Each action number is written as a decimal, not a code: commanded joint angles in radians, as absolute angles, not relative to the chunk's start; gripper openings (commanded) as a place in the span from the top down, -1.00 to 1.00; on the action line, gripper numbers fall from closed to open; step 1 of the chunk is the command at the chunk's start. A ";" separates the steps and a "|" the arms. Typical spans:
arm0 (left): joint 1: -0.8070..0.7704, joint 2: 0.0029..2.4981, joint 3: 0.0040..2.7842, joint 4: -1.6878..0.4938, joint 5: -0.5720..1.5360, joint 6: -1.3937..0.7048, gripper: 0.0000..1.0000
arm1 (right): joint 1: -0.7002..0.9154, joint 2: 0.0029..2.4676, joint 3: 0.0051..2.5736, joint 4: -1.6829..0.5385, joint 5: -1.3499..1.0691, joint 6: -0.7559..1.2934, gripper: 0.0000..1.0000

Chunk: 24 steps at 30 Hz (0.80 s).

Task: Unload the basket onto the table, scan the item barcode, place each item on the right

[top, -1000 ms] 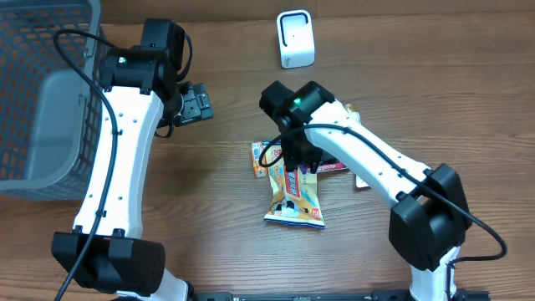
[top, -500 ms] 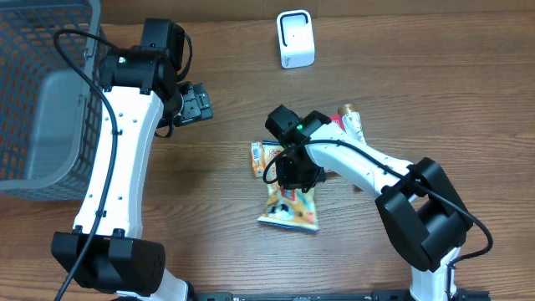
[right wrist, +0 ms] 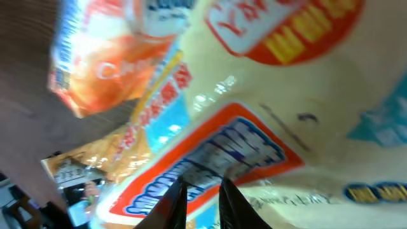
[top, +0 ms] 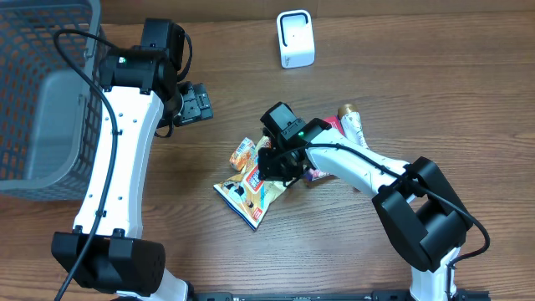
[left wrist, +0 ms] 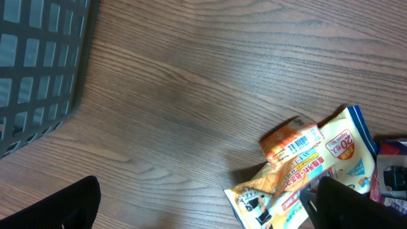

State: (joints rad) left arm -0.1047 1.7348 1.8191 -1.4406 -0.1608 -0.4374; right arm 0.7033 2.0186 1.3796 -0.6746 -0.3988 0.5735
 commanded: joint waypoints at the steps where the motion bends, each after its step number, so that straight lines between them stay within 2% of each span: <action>1: -0.105 1.741 1.827 -1.439 -0.160 -0.426 -1.00 | 0.712 2.007 1.375 -0.643 -0.439 0.580 0.61; 5: -0.105 1.741 1.827 -1.439 -0.160 -0.426 -1.00 | 0.712 2.007 1.375 -0.627 -0.411 0.576 0.62; 10: -0.105 1.741 1.827 -1.439 -0.160 -0.426 -1.00 | 0.692 2.007 1.403 -0.753 -0.209 0.563 0.61; 16: -0.105 1.741 1.827 -1.439 -0.160 -0.426 -0.99 | 0.678 2.007 1.407 -0.826 -0.160 0.553 0.63; 24: -0.105 1.741 1.827 -1.439 -0.160 -0.426 -1.00 | 0.680 2.058 1.375 -0.698 -0.141 0.662 0.71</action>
